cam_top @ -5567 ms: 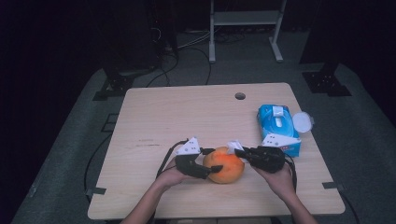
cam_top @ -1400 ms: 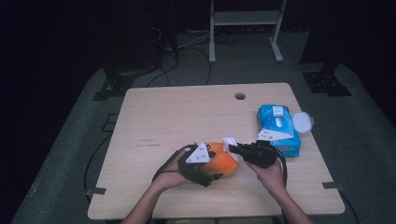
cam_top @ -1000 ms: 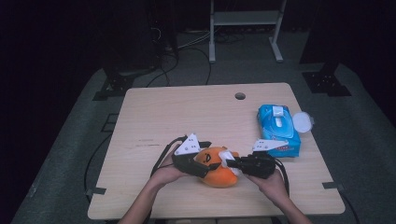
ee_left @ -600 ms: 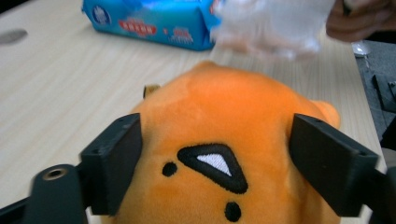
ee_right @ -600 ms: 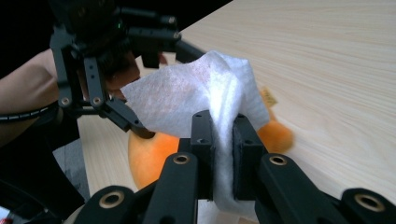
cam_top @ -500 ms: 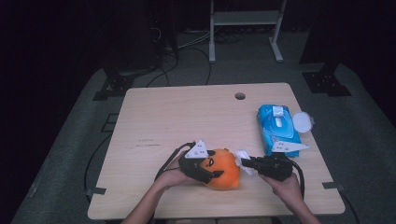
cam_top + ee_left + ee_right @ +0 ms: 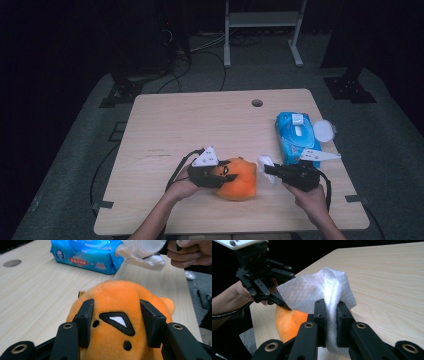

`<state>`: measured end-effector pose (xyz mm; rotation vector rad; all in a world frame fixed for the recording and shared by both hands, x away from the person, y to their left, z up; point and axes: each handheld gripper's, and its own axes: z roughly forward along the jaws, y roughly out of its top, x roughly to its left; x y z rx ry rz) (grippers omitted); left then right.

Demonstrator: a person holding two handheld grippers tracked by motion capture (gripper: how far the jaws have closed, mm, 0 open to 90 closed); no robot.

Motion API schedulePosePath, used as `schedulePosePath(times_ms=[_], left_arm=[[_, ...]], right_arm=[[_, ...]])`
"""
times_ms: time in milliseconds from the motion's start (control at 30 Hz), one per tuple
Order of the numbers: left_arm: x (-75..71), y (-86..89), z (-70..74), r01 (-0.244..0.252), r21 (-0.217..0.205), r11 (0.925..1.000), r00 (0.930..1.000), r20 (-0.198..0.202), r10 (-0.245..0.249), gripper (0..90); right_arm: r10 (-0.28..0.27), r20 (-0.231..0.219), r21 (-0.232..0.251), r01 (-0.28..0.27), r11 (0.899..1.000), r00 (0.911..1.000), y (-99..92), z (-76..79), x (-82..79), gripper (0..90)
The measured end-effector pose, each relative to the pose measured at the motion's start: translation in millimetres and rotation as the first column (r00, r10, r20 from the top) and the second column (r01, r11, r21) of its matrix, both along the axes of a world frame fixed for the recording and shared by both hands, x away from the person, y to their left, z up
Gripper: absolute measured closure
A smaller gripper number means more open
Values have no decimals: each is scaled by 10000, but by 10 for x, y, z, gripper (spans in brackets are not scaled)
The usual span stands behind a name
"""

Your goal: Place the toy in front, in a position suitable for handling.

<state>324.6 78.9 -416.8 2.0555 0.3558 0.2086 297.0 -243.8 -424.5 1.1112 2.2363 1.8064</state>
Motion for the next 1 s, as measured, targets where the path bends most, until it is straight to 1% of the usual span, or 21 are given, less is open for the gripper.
schedulePosePath(times_ms=[133,200,233,267,333,400,433,467,500,567,633,700,733,767,800,833,867,933,967,1000], left_arm=[[44,67,29,-405,-563,9976,9992,19,407,517],[70,102,45,-702,-713,9950,9974,112,711,523],[88,127,60,-950,-819,9921,9949,264,975,523],[100,143,68,-1087,-912,9899,9931,336,1122,523],[137,189,84,-1451,-1186,9823,9874,452,1514,522],[179,244,84,-2051,-1347,9694,9734,750,2164,521],[194,265,79,-2268,-1344,9646,9675,823,2390,521],[218,297,65,-2518,-1356,9582,9593,955,2656,520],[240,331,41,-2754,-1443,9504,9515,999,2909,520],[288,411,-27,-3280,-1663,9299,9340,904,3456,516],[322,459,-77,-3523,-1630,9216,9259,829,3686,513],[339,486,-112,-3631,-1566,9185,9223,797,3782,506],[342,491,-123,-3659,-1498,9185,9223,737,3794,500],[345,491,-141,-3671,-1388,9198,9226,715,3790,494],[345,488,-161,-3633,-1268,9230,9253,668,3733,485],[342,486,-182,-3580,-1298,9246,9277,623,3680,479],[344,488,-180,-3599,-1303,9238,9272,598,3697,473],[351,498,-168,-3574,-1216,9260,9292,533,3656,457],[352,502,-172,-3562,-1224,9264,9298,517,3643,448],[353,505,-175,-3541,-1222,9272,9309,492,3620,439]], right_arm=[[18,-11,-17,-18,10000,10000,4,4,1,804],[26,-23,-11,-26,10000,10000,5,4,0,804],[17,-24,-18,-17,10000,10000,5,3,0,804],[-3,-15,-27,3,10000,10000,3,5,2,804],[-60,32,-7,60,10000,10000,-6,10,5,804],[-138,58,23,138,9999,9999,-30,19,9,805],[-180,71,4,180,9998,9998,-47,26,11,804],[-212,74,6,212,9998,9997,-61,29,13,804],[-246,96,-15,246,9997,9997,-79,31,15,804],[-346,152,-176,348,9992,9993,-110,35,16,805],[-455,242,-459,466,9979,9987,-137,35,17,804],[-459,307,-819,483,9955,9985,-154,26,18,804],[-469,368,-1129,508,9923,9982,-165,13,16,804],[-453,330,-1284,492,9905,9984,-174,3,14,804],[-441,309,-1464,482,9880,9985,-186,-19,15,804],[-464,251,-1698,500,9842,9986,-202,-41,12,804],[-483,181,-1960,509,9793,9987,-226,-75,9,804],[-505,30,-2352,498,9707,9987,-265,-127,4,796],[-561,-73,-2584,523,9646,9984,-296,-170,2,785],[-579,-250,-2727,490,9609,9980,-321,-202,1,773]])
